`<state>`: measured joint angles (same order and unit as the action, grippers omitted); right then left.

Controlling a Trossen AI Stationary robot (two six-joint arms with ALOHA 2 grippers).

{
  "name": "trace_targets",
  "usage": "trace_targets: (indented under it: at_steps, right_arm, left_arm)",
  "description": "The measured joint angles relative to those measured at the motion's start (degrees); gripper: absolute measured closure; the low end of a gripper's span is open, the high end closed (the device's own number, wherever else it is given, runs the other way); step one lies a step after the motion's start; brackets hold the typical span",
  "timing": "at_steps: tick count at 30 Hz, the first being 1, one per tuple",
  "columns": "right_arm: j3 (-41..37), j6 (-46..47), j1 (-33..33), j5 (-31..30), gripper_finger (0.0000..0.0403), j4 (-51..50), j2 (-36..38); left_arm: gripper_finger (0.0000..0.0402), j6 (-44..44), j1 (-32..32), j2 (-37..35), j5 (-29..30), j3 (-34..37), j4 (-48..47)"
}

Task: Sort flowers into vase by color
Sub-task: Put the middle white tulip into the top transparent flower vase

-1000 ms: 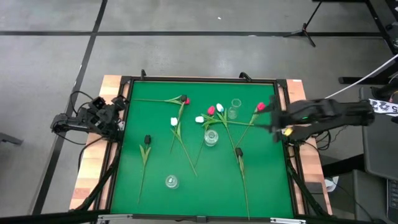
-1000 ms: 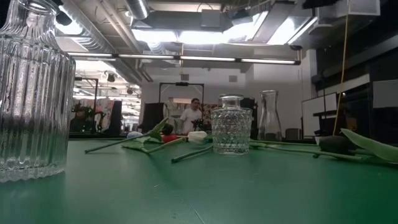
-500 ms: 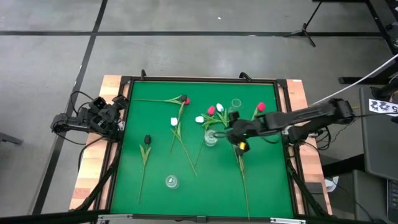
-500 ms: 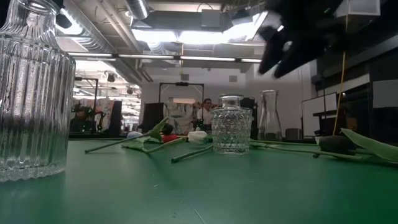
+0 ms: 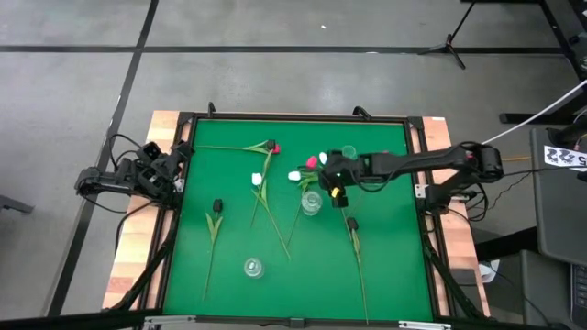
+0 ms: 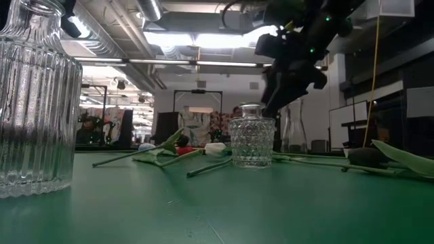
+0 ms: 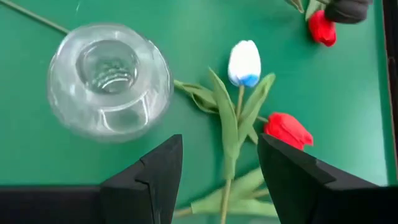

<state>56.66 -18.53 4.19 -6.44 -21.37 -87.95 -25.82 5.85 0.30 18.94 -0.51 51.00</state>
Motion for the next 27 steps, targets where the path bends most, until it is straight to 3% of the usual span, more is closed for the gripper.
trace_targets:
  at_steps: [12, 27]
  right_arm:
    - [0.0, 3.5, 0.0, -8.6, 0.0194, 1.1, -5.8]
    - [0.1, 9.3, 0.0, -9.0, 0.0194, 1.0, -11.1]
  left_arm:
    - [0.0202, -2.7, 0.0, 0.0, 3.6, 0.0, -2.8]
    - [0.0202, -2.8, 0.0, 0.0, 4.9, 0.0, -4.1]
